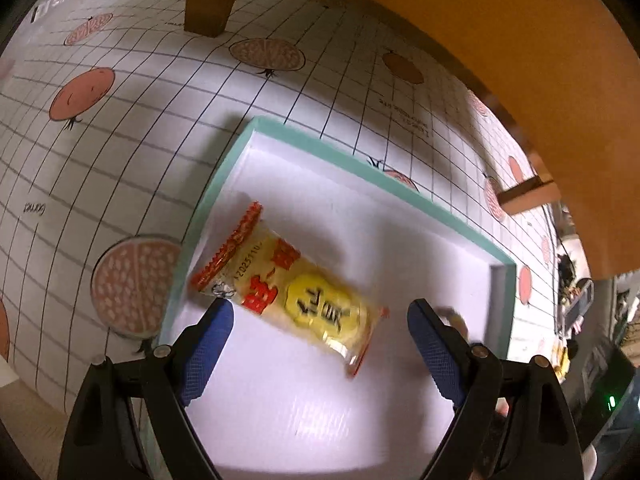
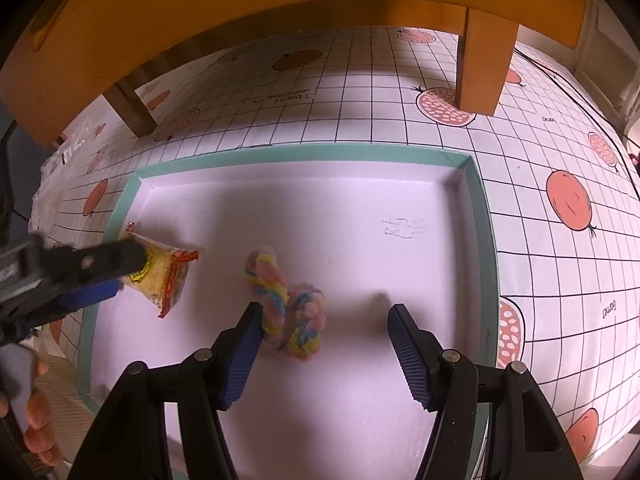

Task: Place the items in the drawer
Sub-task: 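Grasp the yellow rice cracker packet with the left gripper while the right grasps the rope toy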

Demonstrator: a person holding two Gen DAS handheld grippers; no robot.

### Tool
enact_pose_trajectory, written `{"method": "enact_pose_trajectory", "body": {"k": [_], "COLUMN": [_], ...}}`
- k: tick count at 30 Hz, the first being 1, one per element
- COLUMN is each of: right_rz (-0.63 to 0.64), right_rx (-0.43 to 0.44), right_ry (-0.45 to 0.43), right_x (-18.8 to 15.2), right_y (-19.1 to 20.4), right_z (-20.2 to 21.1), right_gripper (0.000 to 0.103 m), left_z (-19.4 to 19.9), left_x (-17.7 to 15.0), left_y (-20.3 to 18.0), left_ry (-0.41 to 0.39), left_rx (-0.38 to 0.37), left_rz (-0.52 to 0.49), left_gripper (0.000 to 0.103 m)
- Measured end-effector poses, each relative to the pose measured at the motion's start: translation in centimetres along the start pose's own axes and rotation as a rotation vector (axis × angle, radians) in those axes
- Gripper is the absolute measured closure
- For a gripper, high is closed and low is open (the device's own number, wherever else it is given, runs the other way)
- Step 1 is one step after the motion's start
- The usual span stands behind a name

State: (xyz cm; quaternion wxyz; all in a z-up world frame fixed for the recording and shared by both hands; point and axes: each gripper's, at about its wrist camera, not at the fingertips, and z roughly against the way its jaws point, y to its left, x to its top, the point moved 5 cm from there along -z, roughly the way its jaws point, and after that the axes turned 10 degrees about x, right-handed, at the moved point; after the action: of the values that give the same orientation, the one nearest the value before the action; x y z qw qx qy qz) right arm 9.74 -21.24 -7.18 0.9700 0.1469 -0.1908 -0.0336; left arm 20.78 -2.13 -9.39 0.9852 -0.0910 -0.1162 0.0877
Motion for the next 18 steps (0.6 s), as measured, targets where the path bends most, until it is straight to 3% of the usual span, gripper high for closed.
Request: {"method": "enact_pose_trajectory", "body": {"k": [6,9,14,18], "right_rz": [-0.009,-0.018,-0.021,-0.013], "right_rx": [-0.003,-0.007,-0.001,0.000], "right_ry": [-0.003,-0.002,-0.001,-0.001], "right_x": [0.0,0.0,0.1,0.1], "right_y": [-0.2,-0.4,-0.4,-0.3], "right_z": [0.1,0.2,0.1,0.2], "right_gripper": [0.036,0.036,0.036,0.036], "left_z": [-1.1,-1.5,-1.8,-1.5], "left_x": [0.9,0.7,-0.6,-1.1], "left_y": [-1.5,-2.5,-3.8,-3.7], "left_ry": [-0.020,-0.024,-0.037,-0.071], "left_rx": [0.137,0.182,0.203,0.268], "left_rz": [-0.074,-0.157,-0.273,-0.327], "left_gripper": [0.014,0.014,0.014,0.031]}}
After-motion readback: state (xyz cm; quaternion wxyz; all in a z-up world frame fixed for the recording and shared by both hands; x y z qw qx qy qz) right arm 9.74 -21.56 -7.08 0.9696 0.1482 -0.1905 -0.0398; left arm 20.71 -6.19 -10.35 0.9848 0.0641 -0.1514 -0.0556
